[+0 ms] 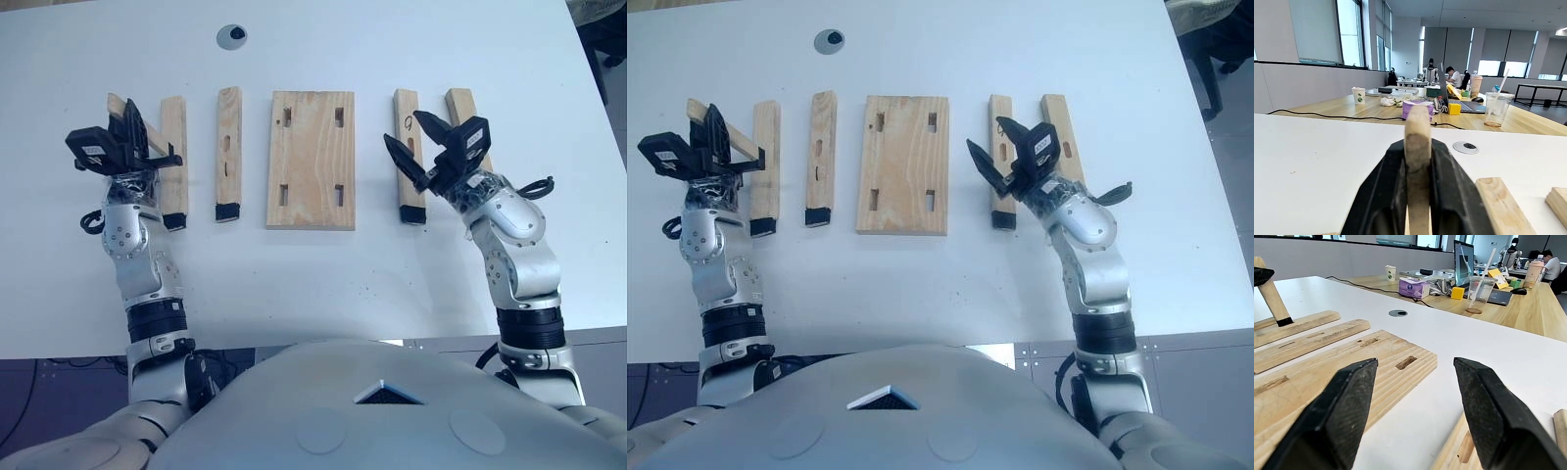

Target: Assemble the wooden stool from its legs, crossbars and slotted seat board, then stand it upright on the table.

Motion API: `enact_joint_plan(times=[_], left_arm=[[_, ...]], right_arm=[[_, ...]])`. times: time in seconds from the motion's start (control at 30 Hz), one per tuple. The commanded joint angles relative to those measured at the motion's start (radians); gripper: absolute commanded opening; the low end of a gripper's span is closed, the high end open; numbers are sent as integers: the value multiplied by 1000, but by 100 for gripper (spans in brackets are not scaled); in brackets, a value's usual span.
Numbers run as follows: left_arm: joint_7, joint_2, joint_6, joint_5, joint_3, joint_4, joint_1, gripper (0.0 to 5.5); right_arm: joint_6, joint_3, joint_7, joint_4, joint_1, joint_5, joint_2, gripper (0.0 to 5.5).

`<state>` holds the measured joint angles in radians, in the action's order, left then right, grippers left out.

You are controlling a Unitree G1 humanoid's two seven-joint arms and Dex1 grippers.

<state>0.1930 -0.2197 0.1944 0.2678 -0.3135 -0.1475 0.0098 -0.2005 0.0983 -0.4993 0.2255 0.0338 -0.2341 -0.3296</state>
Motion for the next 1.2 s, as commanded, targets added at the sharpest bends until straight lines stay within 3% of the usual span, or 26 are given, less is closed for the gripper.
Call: enact_joint_plan(times=[0.03, 0.23, 0.43, 0.6, 0.63, 0.7, 0.97, 1.2], left_arm=[[-7, 1, -50, -12, 9, -26, 19, 38], [-37, -22, -213, -96, 74, -165, 30, 38], [-39, 6, -136, -77, 73, -253, 69, 38], [-74, -4, -78, -47, 23, -192, 41, 38], [-68, -10, -82, -45, 25, -167, 34, 74], [-57, -23, -112, -42, 31, -102, 32, 91], [-30, -131, -558, -35, 60, 219, 104, 201], [-62, -156, -881, -10, 36, 378, 103, 285]], right_arm=[[-4, -6, -5, -6, 3, 9, -10, 287], [-3, -1, 0, -10, -4, 16, 0, 287], [0, 0, -2, -8, -2, 16, 1, 287], [6, 5, 14, 4, 14, 29, 8, 287], [6, 2, 22, 14, 24, 31, 11, 287], [10, -7, 33, 30, 50, 35, 12, 287], [13, -31, 112, 106, 152, 52, 32, 287], [17, -20, 151, 129, 192, 61, 43, 287]])
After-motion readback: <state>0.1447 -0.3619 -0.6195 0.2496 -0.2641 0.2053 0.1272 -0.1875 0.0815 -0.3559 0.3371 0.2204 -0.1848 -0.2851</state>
